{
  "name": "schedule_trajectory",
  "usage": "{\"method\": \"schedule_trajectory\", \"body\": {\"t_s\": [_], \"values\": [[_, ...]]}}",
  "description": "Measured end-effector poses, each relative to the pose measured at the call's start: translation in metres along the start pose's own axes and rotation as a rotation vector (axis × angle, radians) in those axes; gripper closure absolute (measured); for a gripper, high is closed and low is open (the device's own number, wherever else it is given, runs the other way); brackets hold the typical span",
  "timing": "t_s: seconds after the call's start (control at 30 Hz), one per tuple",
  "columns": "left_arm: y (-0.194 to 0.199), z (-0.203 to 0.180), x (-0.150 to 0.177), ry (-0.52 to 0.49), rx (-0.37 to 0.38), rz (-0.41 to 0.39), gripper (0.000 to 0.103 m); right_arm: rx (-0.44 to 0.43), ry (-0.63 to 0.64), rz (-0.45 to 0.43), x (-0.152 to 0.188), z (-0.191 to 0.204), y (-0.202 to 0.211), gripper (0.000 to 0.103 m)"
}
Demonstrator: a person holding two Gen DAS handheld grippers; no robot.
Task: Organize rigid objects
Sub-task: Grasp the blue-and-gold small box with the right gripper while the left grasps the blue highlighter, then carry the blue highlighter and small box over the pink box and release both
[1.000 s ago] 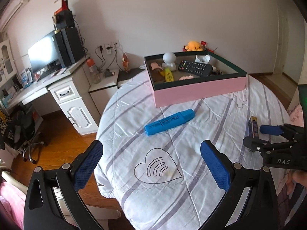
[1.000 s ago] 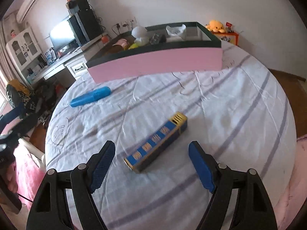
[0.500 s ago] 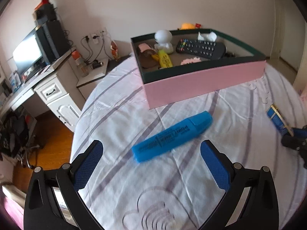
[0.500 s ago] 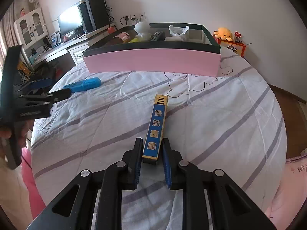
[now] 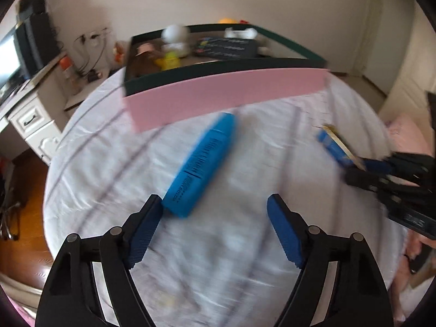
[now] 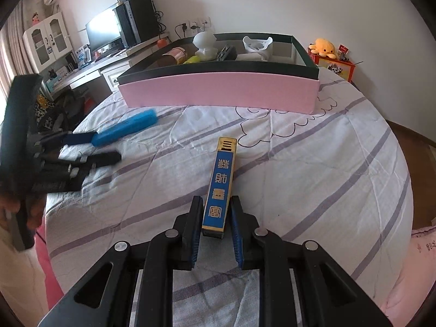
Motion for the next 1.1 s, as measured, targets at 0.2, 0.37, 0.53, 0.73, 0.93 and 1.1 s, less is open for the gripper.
{"method": "schedule_trajectory", "body": {"t_s": [0.2,0.37,0.53,0.73,0.93,1.1], "values": [[0.001,-0.004,-0.017,0.042,-0.137,-0.065,0.021,0.014,0.008,-0.011,-0.002,-0.001,-0.002,0.083],[-0.022,0.012,-0.025,0.114,-0.162,-0.019,0.046,0.034,0.012,-0.016,-0.009,-0.001,-0.008,0.083],[-0.020,0.008,-0.026,0.127,-0.126,-0.044,0.077,0.046,0.016,-0.011,-0.017,-0.001,-0.014,0.083],[-0.010,0.002,-0.013,0.185,-0.109,-0.042,0.077,0.059,0.043,-0.011,-0.020,0.000,-0.017,0.083],[0.008,-0.011,0.013,0.246,-0.103,-0.042,0.077,0.053,0.045,-0.023,-0.010,-0.004,-0.007,0.086],[0.012,-0.020,0.022,0.245,-0.117,-0.058,0.069,0.025,0.018,-0.038,-0.002,-0.012,-0.001,0.086]]}}
Point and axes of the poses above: each gripper's, at about its wrist camera, not at the fingertips, and y roughly against the way its jaws point, z to its left, x to its underside, the point moved 3 cm from there along -y, roughly the way its jaws point, and after that the axes turned 5 degrees about y, right-handed, at the moved point
